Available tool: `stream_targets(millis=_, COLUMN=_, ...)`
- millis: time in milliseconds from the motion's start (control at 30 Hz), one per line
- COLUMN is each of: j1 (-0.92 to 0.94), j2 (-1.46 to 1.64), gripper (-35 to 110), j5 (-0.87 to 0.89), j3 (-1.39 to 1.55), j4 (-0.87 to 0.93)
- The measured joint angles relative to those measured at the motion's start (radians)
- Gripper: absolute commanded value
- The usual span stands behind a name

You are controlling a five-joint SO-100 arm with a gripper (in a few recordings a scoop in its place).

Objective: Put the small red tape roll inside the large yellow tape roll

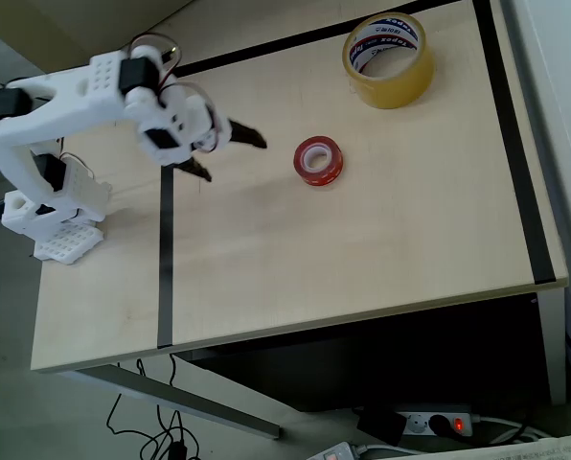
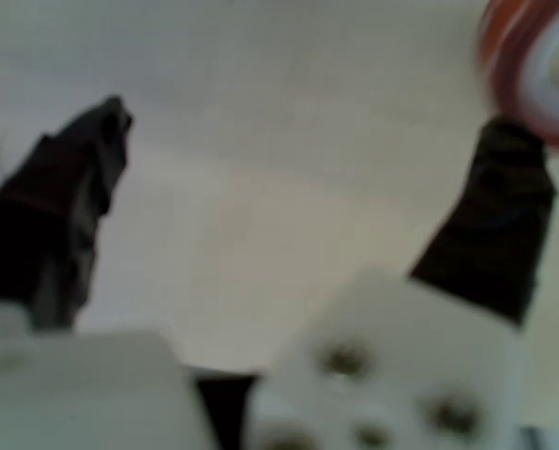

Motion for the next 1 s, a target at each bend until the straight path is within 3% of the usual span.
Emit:
stream_targets(millis=367, j1=-0.002, j2=-0.353, gripper=40, j5=-0.012, j3=-0.591, j4=0.132)
stream_targets(millis=1000, j1=-0.017, j2=-0.715, gripper=41, j5=-0.009, j3=-0.851, j4=0.137)
